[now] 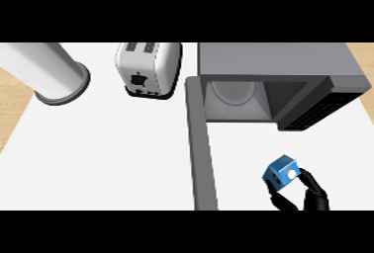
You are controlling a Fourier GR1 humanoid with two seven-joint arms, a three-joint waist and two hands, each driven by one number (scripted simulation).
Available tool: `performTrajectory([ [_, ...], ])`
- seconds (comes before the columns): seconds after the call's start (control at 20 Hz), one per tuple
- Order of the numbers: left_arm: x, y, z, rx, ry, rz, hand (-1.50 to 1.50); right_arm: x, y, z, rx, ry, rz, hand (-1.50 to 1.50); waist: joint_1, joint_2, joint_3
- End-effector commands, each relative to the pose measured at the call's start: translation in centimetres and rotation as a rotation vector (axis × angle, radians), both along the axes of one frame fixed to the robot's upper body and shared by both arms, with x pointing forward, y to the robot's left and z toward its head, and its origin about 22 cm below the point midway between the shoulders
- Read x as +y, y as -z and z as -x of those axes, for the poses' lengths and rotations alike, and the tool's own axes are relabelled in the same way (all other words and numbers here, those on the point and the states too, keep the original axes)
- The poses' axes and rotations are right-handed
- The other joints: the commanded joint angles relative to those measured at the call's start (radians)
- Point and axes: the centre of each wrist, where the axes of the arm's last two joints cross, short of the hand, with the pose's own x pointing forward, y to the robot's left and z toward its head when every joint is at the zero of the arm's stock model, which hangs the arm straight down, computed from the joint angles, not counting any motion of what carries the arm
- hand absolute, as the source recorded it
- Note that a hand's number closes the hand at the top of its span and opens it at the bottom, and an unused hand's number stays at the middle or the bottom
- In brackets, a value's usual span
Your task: Pick up the milk, place it into the microwave and close the microwave
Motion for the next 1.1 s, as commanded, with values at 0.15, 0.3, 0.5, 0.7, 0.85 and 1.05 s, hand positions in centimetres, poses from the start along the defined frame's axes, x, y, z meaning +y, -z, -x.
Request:
performTrajectory([
  [0.15, 1.1, -1.5, 0.5, -0.034, 0.0, -0.019, -1.5, -0.1, -0.9, -1.9, -0.097, 0.0, 0.014, 1.5, -0.002, 0.0, 0.0],
  [0.3, 0.3, -1.1, 0.9, -0.027, 0.016, -0.026, -1.5, -1.9, -1.0, -5.3, -0.107, -0.146, 0.016, 1.5, 0.01, 0.002, 0.002],
  [0.5, -0.4, -1.1, 0.0, -0.05, 0.047, -0.01, -1.5, -3.2, -3.4, -10.4, -0.115, -0.333, -0.006, 1.5, 0.029, 0.008, 0.004],
  [0.7, 0.6, -1.3, -0.3, -0.034, 0.039, 0.001, -1.5, -0.5, -2.7, -11.2, -0.142, -0.472, -0.095, 1.5, 0.011, 0.004, 0.002],
  [0.85, 1.5, 0.2, 0.2, -0.014, 0.011, 0.005, -1.5, 0.2, -3.9, -11.8, -0.132, -0.543, -0.115, 1.5, 0.001, 0.0, 0.0],
  [1.05, 1.7, -0.9, 0.8, -0.033, 0.01, -0.001, -1.5, 1.7, -5.9, -12.4, -0.145, -0.572, -0.106, 1.5, -0.002, -0.001, 0.0],
])
